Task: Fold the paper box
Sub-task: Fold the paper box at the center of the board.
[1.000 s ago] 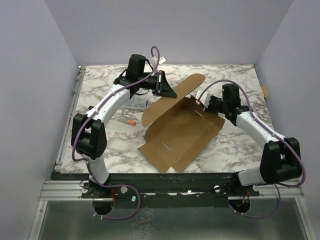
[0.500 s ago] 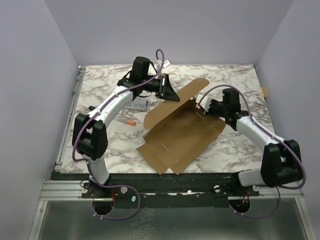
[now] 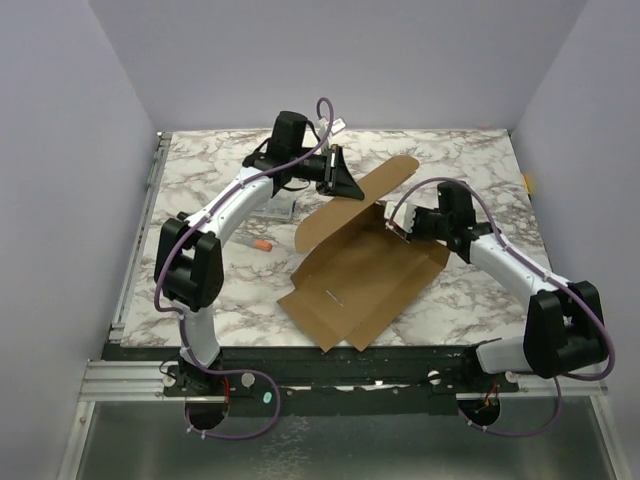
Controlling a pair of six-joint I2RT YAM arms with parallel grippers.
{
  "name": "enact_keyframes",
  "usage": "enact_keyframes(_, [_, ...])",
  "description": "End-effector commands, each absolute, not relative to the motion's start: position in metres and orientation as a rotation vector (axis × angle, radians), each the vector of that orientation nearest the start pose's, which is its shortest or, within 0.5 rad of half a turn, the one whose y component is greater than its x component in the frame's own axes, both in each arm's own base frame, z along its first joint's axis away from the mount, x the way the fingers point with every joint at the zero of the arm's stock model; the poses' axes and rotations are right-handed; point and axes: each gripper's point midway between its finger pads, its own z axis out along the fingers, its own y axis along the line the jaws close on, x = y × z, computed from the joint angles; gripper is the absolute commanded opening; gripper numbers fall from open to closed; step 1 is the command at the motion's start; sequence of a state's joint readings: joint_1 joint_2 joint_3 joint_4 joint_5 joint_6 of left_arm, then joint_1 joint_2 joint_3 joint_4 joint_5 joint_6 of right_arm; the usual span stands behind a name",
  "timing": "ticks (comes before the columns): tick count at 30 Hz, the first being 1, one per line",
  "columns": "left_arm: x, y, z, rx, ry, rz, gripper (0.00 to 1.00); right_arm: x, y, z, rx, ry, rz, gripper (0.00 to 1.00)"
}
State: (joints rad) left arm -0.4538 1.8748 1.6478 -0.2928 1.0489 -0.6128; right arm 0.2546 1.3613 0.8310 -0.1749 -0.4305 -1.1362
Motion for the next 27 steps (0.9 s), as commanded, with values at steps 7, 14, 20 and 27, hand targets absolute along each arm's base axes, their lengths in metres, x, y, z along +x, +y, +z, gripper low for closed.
enact_keyframes(7, [0.342,-0.356,0.289,0.54,2.17,-1.715,0.0,0.346,0.144,0.095,-1.716,1.555,-0.038,0.04])
enact_keyframes(14, [0.343,-0.355,0.292,0.527,2.173,-1.717,0.0,0.342,0.149,0.079,-1.776,1.573,-0.083,0.04])
enact_keyframes(20, [0.344,-0.354,0.289,0.509,2.184,-1.706,0.03,0.342,0.144,0.074,-1.783,1.597,-0.107,0.04])
enact_keyframes(27, [0.349,-0.356,0.286,0.486,2.198,-1.699,0.07,0.332,0.148,0.069,-1.813,1.598,-0.065,0.04])
